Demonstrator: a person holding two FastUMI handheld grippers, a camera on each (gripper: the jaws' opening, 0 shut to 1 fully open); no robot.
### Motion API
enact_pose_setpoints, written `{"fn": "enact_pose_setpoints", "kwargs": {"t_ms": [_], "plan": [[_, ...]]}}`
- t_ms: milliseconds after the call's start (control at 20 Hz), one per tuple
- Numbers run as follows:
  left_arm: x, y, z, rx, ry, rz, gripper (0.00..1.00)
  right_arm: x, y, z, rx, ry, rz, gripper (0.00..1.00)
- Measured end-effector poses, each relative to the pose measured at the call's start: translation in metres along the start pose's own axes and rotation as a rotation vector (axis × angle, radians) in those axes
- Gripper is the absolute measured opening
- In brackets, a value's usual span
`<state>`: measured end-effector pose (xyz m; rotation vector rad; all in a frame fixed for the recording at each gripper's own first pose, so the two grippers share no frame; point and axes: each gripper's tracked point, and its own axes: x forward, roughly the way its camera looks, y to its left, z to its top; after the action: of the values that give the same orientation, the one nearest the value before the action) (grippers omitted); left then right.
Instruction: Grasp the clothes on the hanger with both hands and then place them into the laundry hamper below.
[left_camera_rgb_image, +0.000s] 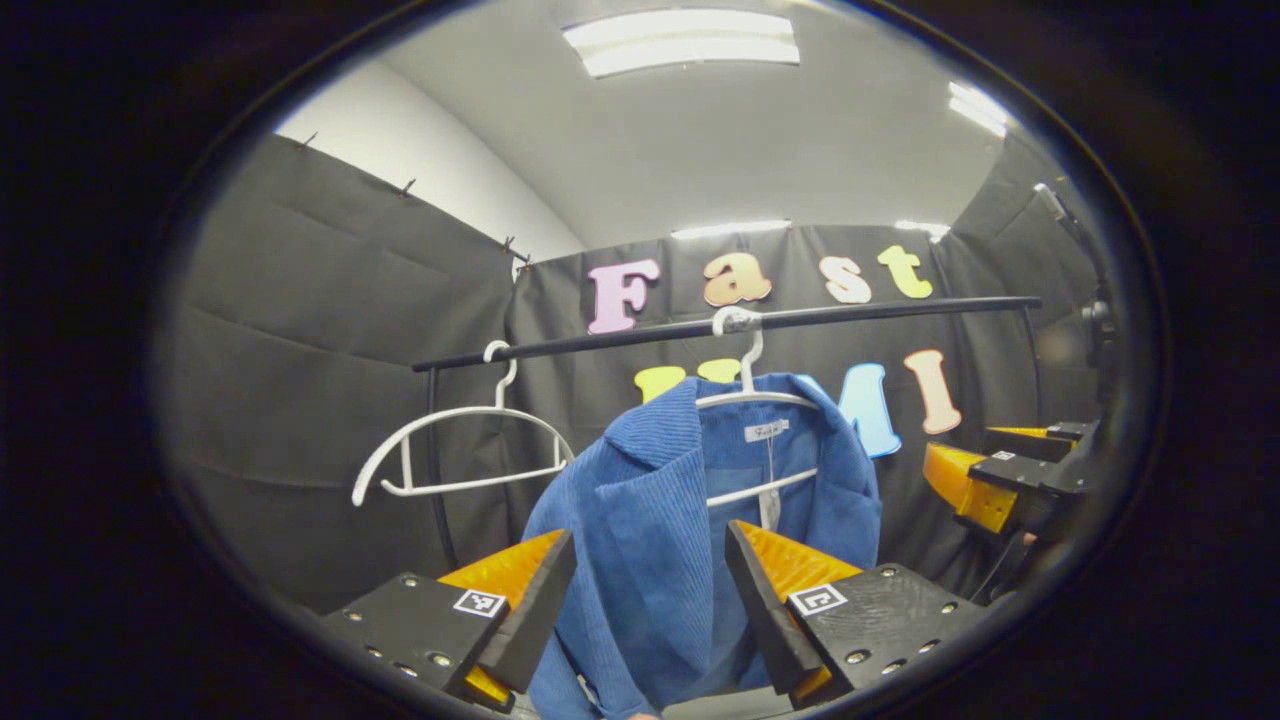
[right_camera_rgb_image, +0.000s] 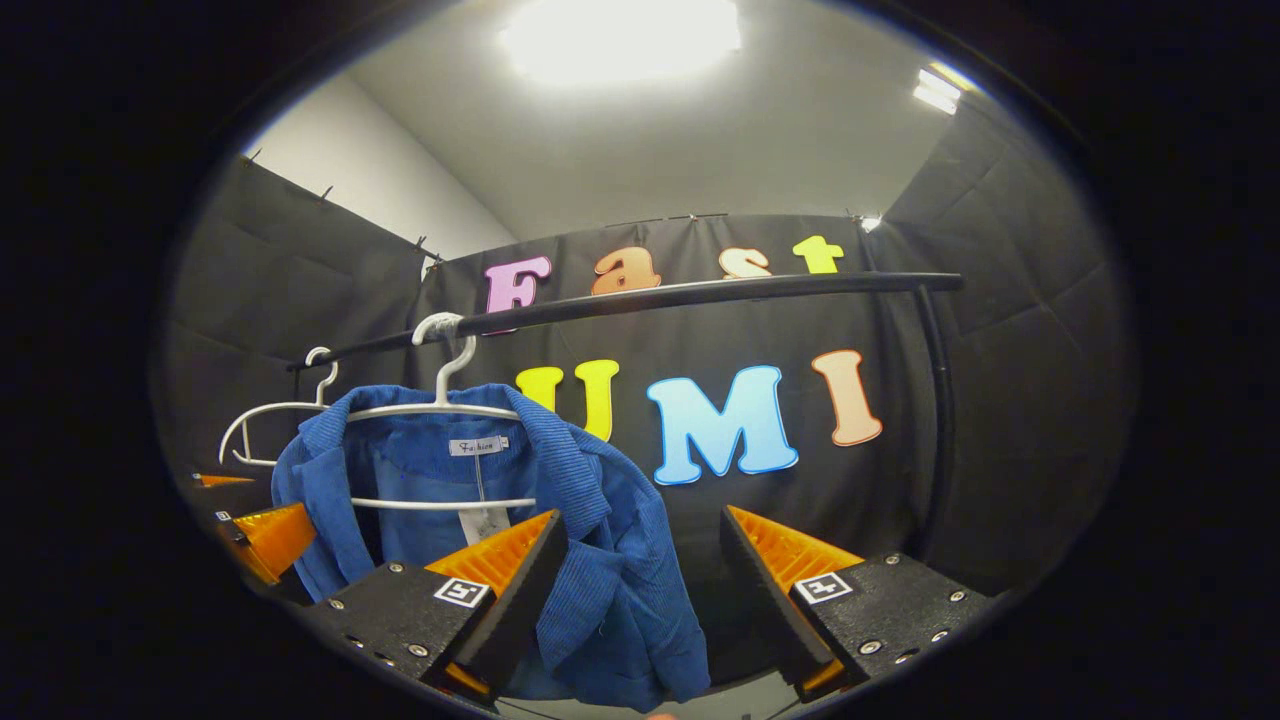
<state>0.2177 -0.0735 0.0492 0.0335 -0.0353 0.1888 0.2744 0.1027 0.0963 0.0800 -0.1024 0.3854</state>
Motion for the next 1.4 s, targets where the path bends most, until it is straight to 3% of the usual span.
{"fn": "enact_pose_setpoints", "kwargs": {"t_ms": [100,150,500,700,1200,1250,1300,1350,1400], "plan": [[0.01,-0.004,-0.004,0.003,0.004,0.021,0.92,0.015,0.009,-0.008,0.008,0.017,0.037,0.95],[0.015,-0.005,-0.007,0.004,0.008,0.034,0.87,0.021,0.013,-0.011,0.011,0.021,0.058,0.95],[0.037,-0.002,-0.041,-0.007,0.077,0.131,0.87,0.059,0.043,-0.05,-0.021,0.062,0.175,0.95],[0.044,-0.001,-0.049,0.001,0.076,0.166,0.92,0.076,0.05,-0.077,-0.026,0.104,0.207,0.95],[0.06,-0.003,-0.065,0.103,0.087,0.259,0.92,0.11,0.055,-0.118,0.054,0.187,0.215,0.95],[0.062,-0.002,-0.064,0.105,0.084,0.264,0.87,0.112,0.057,-0.119,0.063,0.189,0.214,0.95],[0.06,0.0,-0.066,0.105,0.086,0.273,0.92,0.113,0.058,-0.118,0.068,0.189,0.218,0.94],[0.058,0.002,-0.066,0.105,0.087,0.283,0.92,0.113,0.059,-0.117,0.068,0.188,0.215,0.84],[0.057,0.006,-0.066,0.104,0.088,0.296,0.75,0.114,0.057,-0.115,0.064,0.183,0.21,0.77]]}}
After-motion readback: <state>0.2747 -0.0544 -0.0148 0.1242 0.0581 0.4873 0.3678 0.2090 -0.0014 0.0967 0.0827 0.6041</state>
